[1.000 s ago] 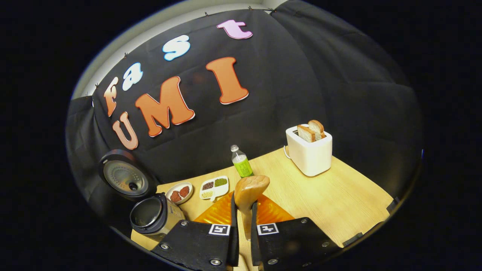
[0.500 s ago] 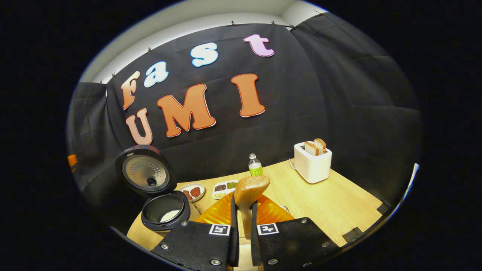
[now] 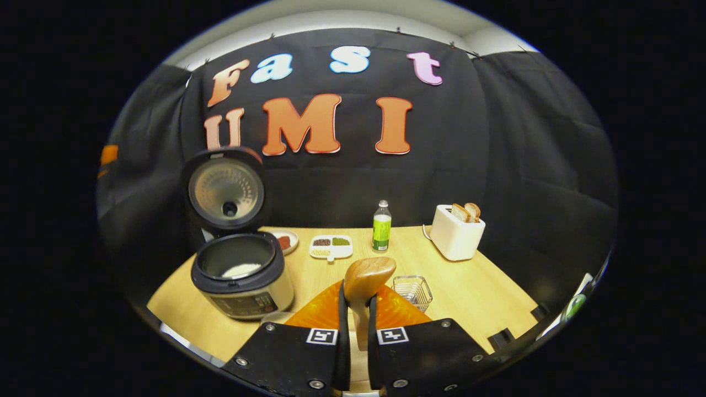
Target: Close the left gripper, press the button to open the rice cooker; take a wooden spoon from the chopstick holder with the right hand, scoop a spoonful of rice and pour it into the rice cooker, then put the wooden spoon back into the chopstick holder.
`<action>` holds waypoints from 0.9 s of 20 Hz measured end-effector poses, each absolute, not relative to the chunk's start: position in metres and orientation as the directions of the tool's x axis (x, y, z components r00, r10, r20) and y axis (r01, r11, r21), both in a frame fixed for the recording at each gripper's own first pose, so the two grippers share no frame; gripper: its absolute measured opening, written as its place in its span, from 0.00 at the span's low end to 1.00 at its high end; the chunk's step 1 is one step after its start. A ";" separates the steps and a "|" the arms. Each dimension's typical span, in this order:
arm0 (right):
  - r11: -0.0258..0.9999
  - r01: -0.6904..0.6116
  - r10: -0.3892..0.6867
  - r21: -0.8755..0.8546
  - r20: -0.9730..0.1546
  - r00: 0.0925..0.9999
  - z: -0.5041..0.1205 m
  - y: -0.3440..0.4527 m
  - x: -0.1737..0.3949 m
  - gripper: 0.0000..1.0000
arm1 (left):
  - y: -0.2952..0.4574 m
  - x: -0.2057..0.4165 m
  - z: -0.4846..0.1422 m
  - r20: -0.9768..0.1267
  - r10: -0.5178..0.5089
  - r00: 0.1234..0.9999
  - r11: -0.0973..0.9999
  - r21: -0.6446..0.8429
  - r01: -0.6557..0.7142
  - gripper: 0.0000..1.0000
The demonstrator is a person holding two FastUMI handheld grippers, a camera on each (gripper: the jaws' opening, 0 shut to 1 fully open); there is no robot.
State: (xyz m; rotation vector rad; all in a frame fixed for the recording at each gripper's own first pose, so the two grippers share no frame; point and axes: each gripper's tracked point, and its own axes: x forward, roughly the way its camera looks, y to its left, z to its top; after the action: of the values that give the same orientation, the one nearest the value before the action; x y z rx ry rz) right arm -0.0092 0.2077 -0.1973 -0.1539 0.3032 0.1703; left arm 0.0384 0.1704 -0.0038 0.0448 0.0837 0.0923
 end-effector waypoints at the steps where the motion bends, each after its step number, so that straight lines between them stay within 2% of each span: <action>1: 0.966 -0.197 0.135 -0.168 -0.322 0.937 -0.208 0.211 -0.014 0.12 | 0.172 0.037 -0.005 -0.087 0.086 0.993 0.996 0.046 -0.082 0.98; 6: 0.918 -0.233 0.095 -0.322 -0.392 0.915 -0.255 0.225 -0.029 0.12 | 0.182 0.032 -0.008 -0.096 0.082 0.992 0.995 0.066 -0.076 0.99; 11: 0.907 -0.220 0.062 -0.360 -0.404 0.913 -0.278 0.231 -0.030 0.12 | 0.190 0.029 -0.009 -0.098 0.083 0.992 0.994 0.082 -0.075 0.99; 14: 0.944 -0.175 0.041 -0.281 -0.425 0.904 -0.283 0.235 -0.028 0.12 | 0.196 0.026 -0.012 -0.105 0.087 0.991 0.993 0.083 -0.078 0.96; 18: 0.989 -0.137 0.099 -0.051 -0.456 0.885 -0.283 0.253 -0.027 0.12 | 0.204 0.025 -0.018 -0.118 0.094 0.989 0.994 0.072 -0.086 0.97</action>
State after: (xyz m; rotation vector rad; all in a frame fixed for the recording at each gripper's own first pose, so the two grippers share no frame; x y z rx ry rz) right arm -0.0270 0.2530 -0.2827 -0.0823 0.4697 0.1227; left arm 0.0247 0.2037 -0.0182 0.0666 0.1215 0.0900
